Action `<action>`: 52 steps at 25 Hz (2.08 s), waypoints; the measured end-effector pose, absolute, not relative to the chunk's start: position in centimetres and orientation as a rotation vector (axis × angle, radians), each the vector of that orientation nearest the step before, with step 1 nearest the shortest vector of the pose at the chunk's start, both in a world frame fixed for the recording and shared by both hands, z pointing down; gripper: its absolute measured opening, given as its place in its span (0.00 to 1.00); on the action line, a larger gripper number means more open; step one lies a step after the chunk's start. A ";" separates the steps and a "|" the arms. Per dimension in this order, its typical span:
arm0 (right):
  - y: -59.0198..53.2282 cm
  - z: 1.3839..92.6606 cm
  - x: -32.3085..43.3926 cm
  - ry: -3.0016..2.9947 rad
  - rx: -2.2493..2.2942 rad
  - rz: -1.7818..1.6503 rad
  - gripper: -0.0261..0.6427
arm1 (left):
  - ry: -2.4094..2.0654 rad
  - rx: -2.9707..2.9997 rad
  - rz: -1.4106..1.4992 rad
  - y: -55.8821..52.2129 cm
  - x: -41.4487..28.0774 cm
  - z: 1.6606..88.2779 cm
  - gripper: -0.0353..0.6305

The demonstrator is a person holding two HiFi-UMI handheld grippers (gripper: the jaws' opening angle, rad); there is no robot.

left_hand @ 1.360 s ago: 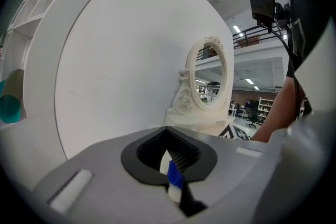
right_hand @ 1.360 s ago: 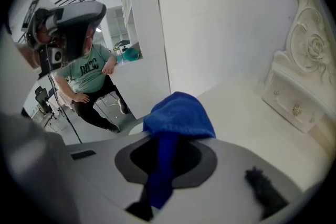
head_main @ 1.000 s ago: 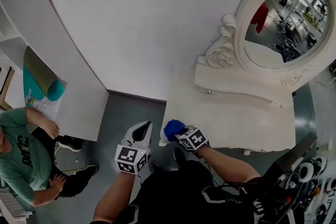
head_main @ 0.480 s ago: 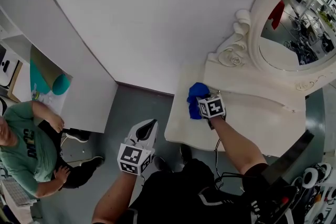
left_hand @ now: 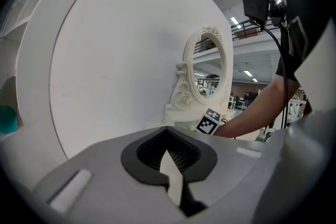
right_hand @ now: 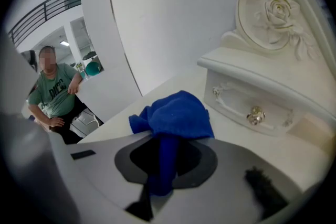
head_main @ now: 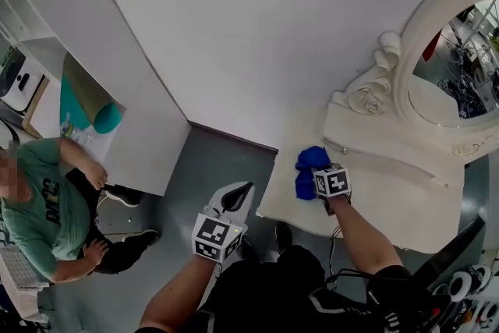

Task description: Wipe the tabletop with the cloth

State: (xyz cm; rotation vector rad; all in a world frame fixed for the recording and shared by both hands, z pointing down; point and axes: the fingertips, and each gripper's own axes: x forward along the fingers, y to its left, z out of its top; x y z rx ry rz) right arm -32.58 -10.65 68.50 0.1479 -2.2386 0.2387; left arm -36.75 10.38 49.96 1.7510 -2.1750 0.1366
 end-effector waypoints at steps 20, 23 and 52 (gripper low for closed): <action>1.1 68.7 -21.9 -2.167 0.199 0.343 0.12 | -1.984 2.000 0.138 11.7 -32.3 50.5 0.06; 2.1 68.8 -21.1 -2.144 0.199 0.375 0.12 | -1.986 2.009 0.106 12.0 -32.3 50.5 0.06; -18.0 68.3 -26.0 -2.206 0.229 0.250 0.12 | -2.176 1.724 0.101 10.3 -28.0 49.6 0.06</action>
